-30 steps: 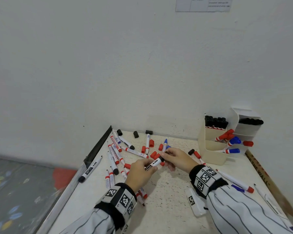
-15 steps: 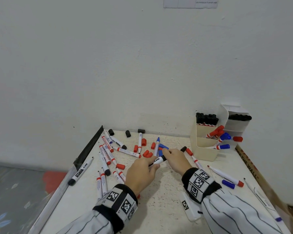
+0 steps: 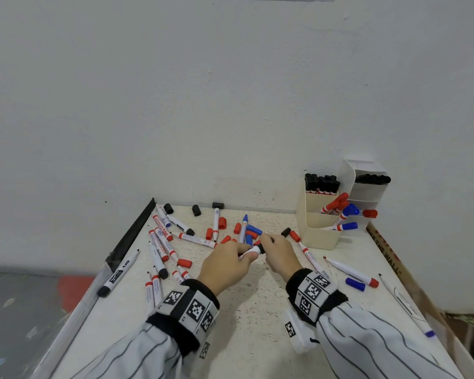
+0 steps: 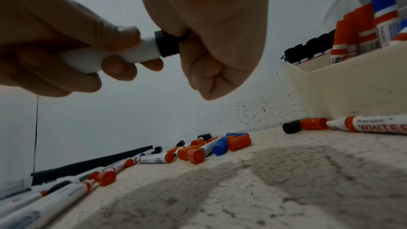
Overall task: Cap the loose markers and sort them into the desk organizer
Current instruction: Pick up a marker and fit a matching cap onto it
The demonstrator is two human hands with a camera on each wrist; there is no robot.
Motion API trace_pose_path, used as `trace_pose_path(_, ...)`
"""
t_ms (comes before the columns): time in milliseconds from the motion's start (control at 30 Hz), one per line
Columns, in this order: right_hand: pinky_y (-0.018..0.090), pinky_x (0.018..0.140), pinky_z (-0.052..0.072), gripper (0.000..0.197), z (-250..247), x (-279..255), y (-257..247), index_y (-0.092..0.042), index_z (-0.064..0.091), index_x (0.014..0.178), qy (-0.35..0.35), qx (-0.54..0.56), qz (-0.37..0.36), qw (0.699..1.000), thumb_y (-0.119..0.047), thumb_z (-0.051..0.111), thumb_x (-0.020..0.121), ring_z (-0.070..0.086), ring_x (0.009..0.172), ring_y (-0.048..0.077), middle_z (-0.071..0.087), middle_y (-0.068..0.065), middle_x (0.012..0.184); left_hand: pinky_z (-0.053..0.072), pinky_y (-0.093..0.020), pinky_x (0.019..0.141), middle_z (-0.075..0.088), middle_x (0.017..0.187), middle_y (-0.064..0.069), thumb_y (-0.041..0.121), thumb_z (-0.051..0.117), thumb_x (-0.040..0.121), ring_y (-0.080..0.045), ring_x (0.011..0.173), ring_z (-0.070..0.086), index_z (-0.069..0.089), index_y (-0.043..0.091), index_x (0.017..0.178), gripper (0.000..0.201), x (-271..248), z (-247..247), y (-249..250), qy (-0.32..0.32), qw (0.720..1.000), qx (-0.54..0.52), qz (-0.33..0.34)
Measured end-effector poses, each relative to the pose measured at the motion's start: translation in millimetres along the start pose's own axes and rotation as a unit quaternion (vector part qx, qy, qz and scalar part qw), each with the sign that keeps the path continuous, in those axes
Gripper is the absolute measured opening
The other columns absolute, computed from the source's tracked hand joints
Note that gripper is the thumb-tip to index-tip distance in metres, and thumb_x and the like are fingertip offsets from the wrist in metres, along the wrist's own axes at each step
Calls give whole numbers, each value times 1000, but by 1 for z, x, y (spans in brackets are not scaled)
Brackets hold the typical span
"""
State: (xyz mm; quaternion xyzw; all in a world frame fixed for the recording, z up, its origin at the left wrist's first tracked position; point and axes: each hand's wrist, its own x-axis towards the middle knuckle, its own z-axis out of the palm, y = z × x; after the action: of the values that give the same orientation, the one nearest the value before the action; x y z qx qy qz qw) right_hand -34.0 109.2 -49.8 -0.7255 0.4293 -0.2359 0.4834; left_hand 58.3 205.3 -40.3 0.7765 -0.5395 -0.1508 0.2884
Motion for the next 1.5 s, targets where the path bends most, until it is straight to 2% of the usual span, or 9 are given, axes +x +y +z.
trace_pose_path(167, 26, 47, 21, 34, -3, -2, 1, -16, 40, 57, -3, 39, 24, 999, -17, 38, 91, 27, 47, 12, 34, -1, 54, 43, -23, 64, 67, 94, 4, 44, 38, 96, -12, 85, 59, 56, 31, 124, 35, -5, 3, 4, 77, 979, 177, 64)
trace_pose_path(367, 23, 49, 22, 38, -10, -5, -8, -16, 38, 54, 4, -4, -46, 999, -10, 40, 91, 29, 50, 10, 34, -2, 54, 37, -25, 59, 54, 67, 9, 40, 46, 95, -8, 64, 46, 67, 25, 111, 30, -3, 9, 6, 38, 998, -57, 0)
trace_pose_path(533, 26, 47, 21, 37, -11, -3, -4, -17, 38, 53, -8, 37, -21, 999, -11, 38, 90, 27, 47, 11, 34, -3, 52, 31, -21, 48, 51, 70, 9, 44, 35, 97, -11, 63, 46, 59, 23, 98, 32, -7, 7, 9, 94, 976, 185, 69)
trace_pose_path(767, 18, 47, 24, 38, -13, -4, 2, -15, 36, 53, -19, 11, -81, 996, -6, 39, 90, 28, 51, 11, 33, -1, 54, 30, -24, 53, 38, 54, 4, 34, 48, 95, -11, 52, 35, 49, 23, 59, 37, -3, 8, 13, 0, 995, -100, 7)
trace_pose_path(867, 14, 44, 26, 40, -14, -5, 4, -16, 36, 53, -22, 21, -110, 993, -4, 38, 91, 28, 50, 9, 33, -1, 54, 33, -22, 53, 42, 53, 3, 33, 49, 95, -13, 50, 35, 64, 22, 73, 29, -4, 6, 14, -19, 984, -175, -7)
trace_pose_path(1133, 20, 49, 24, 40, -7, 2, 7, -16, 39, 55, -38, -8, -111, 993, -11, 37, 95, 29, 52, 9, 35, -3, 55, 31, -26, 56, 49, 61, 1, 40, 47, 94, -11, 57, 41, 64, 15, 75, 35, -1, 7, 4, 16, 997, -70, -10)
trace_pose_path(1267, 17, 52, 28, 40, -3, 7, 3, -8, 52, 69, -65, -46, -132, 988, -27, 35, 100, 37, 59, 10, 44, 0, 63, 39, -27, 61, 57, 68, 0, 40, 45, 95, -5, 53, 46, 62, 13, 78, 36, 5, -6, -6, -36, 996, -85, -19)
trace_pose_path(1400, 23, 55, 33, 34, 1, 18, -4, -15, 51, 71, -51, -40, -141, 988, -35, 41, 97, 41, 57, 12, 48, 1, 65, 38, -24, 70, 53, 84, 2, 44, 26, 100, -12, 75, 49, 63, 13, 93, 50, 11, -29, -28, -10, 988, -110, -104)
trace_pose_path(1500, 16, 52, 36, 23, 1, 24, -10, -13, 54, 84, 3, -13, -152, 988, -31, 48, 95, 46, 56, 11, 54, 0, 69, 42, -32, 92, 55, 101, -2, 33, 30, 100, -16, 94, 54, 59, 12, 106, 37, 14, -53, -76, 57, 969, 38, -236)
